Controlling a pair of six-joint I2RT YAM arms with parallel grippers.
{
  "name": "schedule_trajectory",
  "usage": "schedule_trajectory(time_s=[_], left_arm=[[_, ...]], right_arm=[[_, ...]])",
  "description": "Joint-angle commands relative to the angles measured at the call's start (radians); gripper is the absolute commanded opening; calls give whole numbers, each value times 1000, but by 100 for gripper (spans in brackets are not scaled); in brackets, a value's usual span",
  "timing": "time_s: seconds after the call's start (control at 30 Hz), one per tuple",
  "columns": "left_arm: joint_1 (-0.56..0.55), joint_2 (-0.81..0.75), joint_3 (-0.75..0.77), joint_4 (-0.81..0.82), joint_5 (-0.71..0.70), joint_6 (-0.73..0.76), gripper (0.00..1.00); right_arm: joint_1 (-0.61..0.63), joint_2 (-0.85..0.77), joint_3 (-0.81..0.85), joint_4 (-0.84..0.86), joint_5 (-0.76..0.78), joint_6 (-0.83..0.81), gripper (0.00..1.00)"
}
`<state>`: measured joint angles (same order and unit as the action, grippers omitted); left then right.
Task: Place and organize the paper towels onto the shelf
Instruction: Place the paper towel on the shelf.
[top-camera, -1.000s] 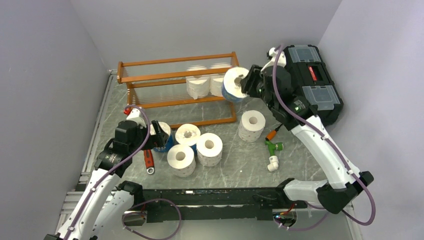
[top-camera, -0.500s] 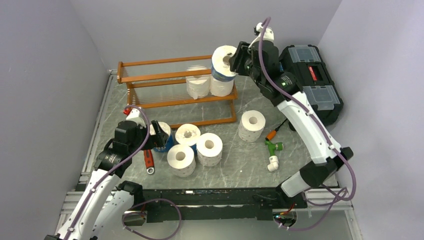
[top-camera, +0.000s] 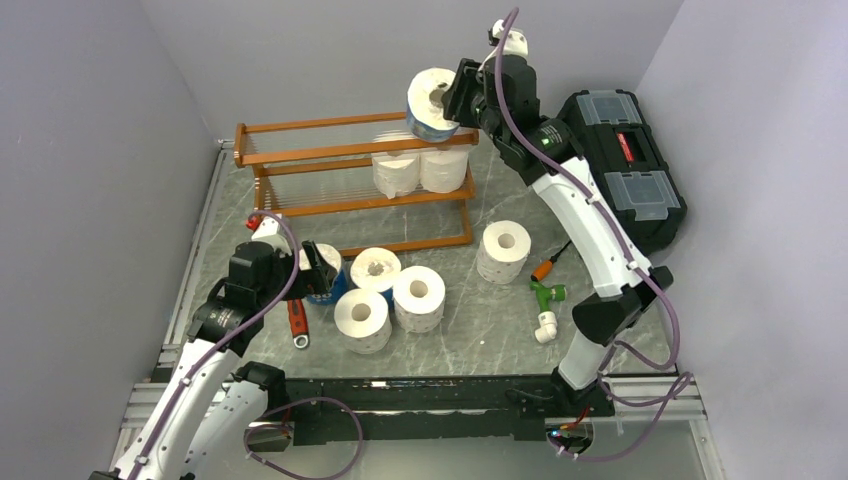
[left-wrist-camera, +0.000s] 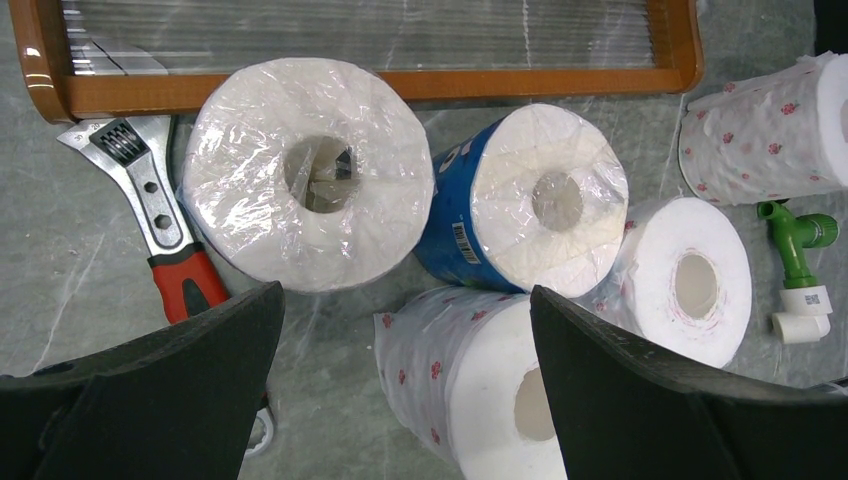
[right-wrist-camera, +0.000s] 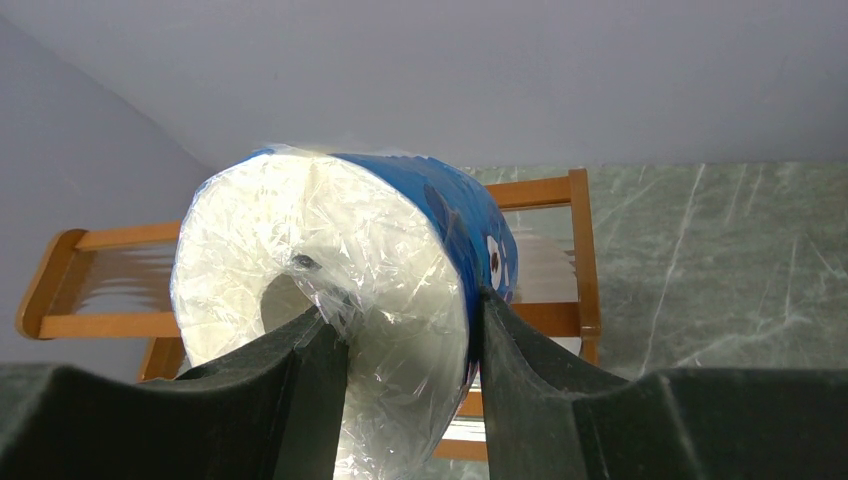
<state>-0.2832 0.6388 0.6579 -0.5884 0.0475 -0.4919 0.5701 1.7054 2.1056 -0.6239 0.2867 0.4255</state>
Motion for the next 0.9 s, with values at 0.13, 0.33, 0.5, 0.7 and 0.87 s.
schedule_trajectory(time_s=[0.13, 0.33, 0.5, 0.7, 0.87], left_arm=[[-2, -5, 2, 17, -8, -7, 99], [-2, 1, 3, 18, -5, -7, 99], [-2, 10, 4, 23, -2, -8, 99], [-2, 11, 3, 23, -4, -9, 99], [-2, 11, 1, 23, -5, -13, 99]], right_arm=[[-15, 47, 102, 64, 22, 0, 30], [-44, 66, 113, 66, 7, 19, 30], [-64, 81, 119, 63, -14, 30, 30], [-90, 97, 124, 65, -48, 52, 31], [-97, 110, 142, 60, -90, 72, 31]])
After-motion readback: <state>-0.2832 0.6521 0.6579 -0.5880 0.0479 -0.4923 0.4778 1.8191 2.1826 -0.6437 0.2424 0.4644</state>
